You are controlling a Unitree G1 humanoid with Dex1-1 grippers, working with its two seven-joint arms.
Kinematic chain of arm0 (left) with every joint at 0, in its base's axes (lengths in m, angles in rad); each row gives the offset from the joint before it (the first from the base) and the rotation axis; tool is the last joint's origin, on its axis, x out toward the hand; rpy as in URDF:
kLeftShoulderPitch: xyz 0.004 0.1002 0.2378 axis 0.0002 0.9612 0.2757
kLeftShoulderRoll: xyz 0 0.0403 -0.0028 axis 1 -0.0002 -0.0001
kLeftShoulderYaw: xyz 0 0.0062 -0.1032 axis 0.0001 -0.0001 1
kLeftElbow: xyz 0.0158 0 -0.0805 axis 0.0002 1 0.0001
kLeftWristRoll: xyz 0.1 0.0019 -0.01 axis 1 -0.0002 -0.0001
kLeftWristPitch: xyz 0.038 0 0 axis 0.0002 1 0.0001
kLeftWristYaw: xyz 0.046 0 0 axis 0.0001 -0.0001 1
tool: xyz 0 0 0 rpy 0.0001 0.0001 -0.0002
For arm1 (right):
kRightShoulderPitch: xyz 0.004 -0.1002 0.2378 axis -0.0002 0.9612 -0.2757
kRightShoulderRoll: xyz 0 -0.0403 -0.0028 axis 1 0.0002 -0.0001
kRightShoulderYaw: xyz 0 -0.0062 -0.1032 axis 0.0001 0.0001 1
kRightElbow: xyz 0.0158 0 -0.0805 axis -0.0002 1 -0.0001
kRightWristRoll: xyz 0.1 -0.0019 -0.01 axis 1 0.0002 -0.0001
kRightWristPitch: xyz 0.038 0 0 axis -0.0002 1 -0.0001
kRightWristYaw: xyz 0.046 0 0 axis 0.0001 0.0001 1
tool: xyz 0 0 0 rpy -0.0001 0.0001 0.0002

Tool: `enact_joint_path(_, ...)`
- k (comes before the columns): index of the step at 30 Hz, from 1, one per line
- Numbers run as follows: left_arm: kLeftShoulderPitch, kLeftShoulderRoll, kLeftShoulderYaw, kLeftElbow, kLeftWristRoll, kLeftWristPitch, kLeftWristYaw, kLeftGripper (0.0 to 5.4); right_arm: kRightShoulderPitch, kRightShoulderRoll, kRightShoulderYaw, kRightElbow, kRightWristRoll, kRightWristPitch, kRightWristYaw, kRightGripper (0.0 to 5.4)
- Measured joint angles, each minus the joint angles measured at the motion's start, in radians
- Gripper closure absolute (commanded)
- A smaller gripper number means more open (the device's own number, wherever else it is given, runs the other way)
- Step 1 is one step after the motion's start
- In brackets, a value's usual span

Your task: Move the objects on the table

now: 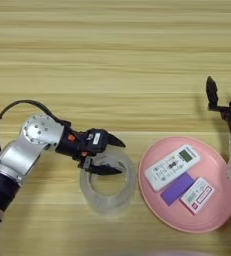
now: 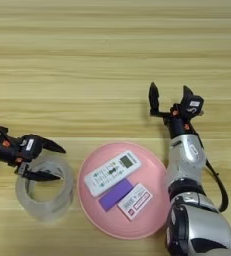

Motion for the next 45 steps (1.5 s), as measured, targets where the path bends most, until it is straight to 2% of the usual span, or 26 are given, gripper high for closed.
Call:
enact_joint_path(3, 0.006, 0.003, 0.015, -0.008, -0.005, 0.000, 0.000, 1.50, -0.004, 0.000, 0.000, 0.000, -0.001, 0.000, -0.001, 0.00)
enact_joint_path(15, 0.002, 0.020, 0.117, -0.066, -0.078, -0.002, 0.006, 0.46, -0.005, 0.000, 0.000, 0.001, -0.002, 0.000, -0.001, 0.00)
enact_joint_path(19, -0.002, 0.017, 0.165, -0.087, -0.146, -0.001, 0.010, 0.05, -0.005, 0.000, 0.000, 0.001, -0.002, 0.000, -0.002, 0.00)
enact_joint_path(21, -0.007, 0.012, 0.187, -0.099, -0.180, 0.007, 0.013, 0.02, -0.005, 0.000, 0.000, 0.001, -0.002, 0.000, -0.002, 0.00)
enact_joint_path(23, -0.008, -0.008, 0.215, -0.108, -0.229, 0.017, 0.025, 0.02, -0.005, 0.001, 0.000, 0.001, -0.003, 0.000, -0.002, 0.00)
enact_joint_path(27, -0.009, -0.057, 0.265, -0.109, -0.280, 0.028, 0.082, 0.02, -0.005, 0.001, 0.001, 0.001, -0.003, 0.000, -0.002, 0.00)
enact_joint_path(31, -0.010, -0.105, 0.314, -0.109, -0.351, 0.059, 0.139, 0.02, -0.005, 0.001, 0.000, 0.001, -0.003, 0.000, -0.001, 0.00)
enact_joint_path(35, -0.001, -0.147, 0.354, -0.115, -0.386, 0.070, 0.206, 0.02, -0.005, 0.000, 0.000, 0.002, -0.002, 0.000, -0.001, 0.00)
enact_joint_path(40, 0.024, -0.224, 0.389, -0.113, -0.397, 0.075, 0.309, 0.02, -0.005, 0.000, 0.000, 0.002, -0.002, 0.000, 0.000, 0.00)
enact_joint_path(45, 0.030, -0.316, 0.421, -0.049, -0.358, 0.015, 0.463, 0.02, -0.005, -0.001, -0.001, 0.002, -0.001, 0.000, 0.001, 0.00)
